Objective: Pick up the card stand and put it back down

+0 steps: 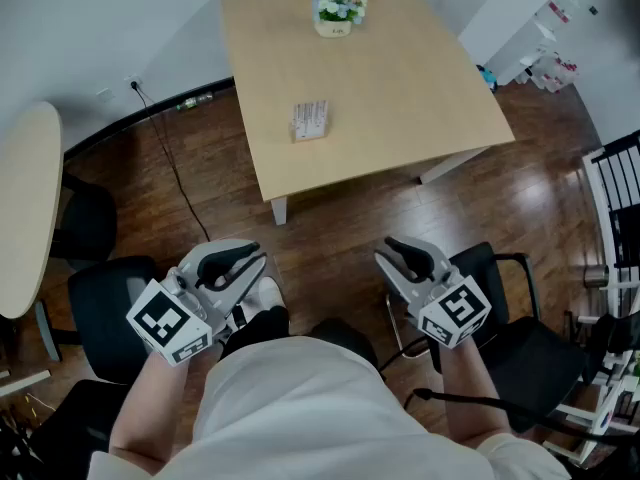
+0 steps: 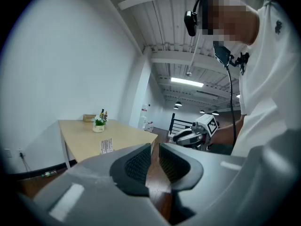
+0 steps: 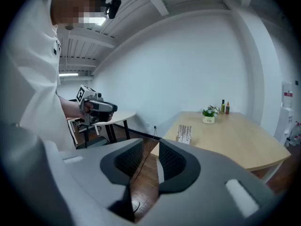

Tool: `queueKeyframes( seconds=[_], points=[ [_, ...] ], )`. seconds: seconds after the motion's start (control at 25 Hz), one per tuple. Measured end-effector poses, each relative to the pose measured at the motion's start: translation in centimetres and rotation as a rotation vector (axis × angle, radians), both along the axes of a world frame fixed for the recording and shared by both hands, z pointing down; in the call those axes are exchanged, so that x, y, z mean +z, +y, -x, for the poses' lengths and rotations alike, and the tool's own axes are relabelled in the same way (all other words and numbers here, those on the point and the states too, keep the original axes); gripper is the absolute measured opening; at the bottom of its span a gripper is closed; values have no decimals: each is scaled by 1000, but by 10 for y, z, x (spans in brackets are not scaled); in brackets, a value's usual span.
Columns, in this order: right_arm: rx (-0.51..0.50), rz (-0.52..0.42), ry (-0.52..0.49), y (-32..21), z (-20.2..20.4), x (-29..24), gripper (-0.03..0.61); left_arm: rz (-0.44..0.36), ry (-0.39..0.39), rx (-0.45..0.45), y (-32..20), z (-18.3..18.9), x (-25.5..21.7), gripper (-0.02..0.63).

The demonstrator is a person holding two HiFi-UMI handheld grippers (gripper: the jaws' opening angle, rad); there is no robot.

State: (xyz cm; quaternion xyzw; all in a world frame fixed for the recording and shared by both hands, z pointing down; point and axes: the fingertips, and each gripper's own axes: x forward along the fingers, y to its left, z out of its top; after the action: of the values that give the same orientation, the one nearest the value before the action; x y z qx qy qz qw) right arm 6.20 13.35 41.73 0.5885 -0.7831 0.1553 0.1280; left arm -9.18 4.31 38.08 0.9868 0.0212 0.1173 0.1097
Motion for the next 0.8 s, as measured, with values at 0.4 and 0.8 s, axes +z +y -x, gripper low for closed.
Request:
queueKeyframes(
  seconds=[0.4,0.8],
  points=[
    [-137,0,58,-117,-51,12,109,15,-6,-100,-72,-25,-5,58],
    [-438,34,181,-244,-126,40,109,25,-3,-234,-99,-82,-14,57]
  ],
)
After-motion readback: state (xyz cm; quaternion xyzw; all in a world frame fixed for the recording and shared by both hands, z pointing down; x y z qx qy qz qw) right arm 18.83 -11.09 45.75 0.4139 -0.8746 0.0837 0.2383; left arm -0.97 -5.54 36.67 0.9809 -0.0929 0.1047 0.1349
